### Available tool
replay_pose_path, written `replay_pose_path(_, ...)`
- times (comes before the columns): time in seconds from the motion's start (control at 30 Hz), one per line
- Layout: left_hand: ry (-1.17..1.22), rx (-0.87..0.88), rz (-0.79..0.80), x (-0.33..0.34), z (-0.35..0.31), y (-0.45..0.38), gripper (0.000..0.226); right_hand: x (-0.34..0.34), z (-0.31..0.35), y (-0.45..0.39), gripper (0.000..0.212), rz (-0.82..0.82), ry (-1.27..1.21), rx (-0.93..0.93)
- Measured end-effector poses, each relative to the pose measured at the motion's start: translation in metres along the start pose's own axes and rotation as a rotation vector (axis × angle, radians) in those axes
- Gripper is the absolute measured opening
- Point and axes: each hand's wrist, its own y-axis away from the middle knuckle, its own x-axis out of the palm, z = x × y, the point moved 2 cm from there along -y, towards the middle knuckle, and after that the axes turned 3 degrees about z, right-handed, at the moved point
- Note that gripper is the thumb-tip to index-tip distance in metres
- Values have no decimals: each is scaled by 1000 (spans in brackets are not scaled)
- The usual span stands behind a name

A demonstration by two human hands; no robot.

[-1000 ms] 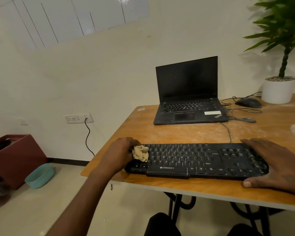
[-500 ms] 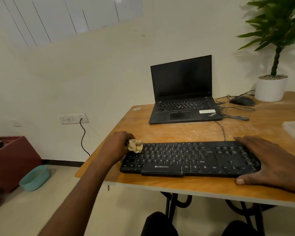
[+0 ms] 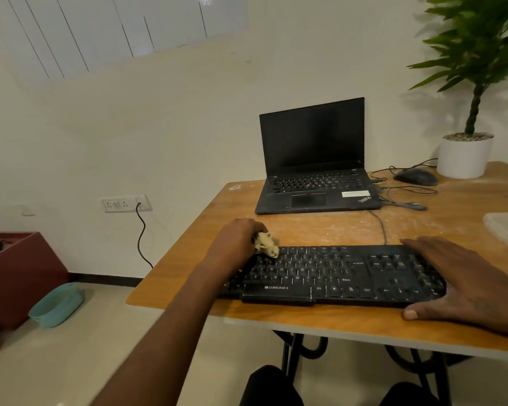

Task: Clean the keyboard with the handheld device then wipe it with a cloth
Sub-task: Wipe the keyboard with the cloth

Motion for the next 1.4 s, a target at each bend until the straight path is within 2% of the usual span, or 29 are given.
replay_pose_path(0.23,-50,-175,-3,-23,53,29,29,-1,0,3,139,-22,-29,-14)
replay_pose_path(0.57,61,-22,12,-9,0,22,31,-2,4,2,140,-27,-24,-19)
replay_pose_path(0.7,-22,-111,15,-16,20,36,28,-2,3,2,139,-41,-22,-27)
replay_pose_path(0.93,9,-303,54,-32,62,68,31,-1,1,2,136,-64,-33,-41)
replay_pose_path(1.1,22,-201,17,-25,34,61,34,0,1,1,133,-74,-37,-46)
replay_pose_path(1.2,94,-112,54,-19,12,59,37,0,0,1,133,-75,-39,-44)
replay_pose_path(1.27,70,-121,39,-17,13,61,39,1,0,1,133,-75,-47,-45)
replay_pose_path(1.4,31,-245,24,-23,39,75,38,1,0,0,133,-79,-45,-53)
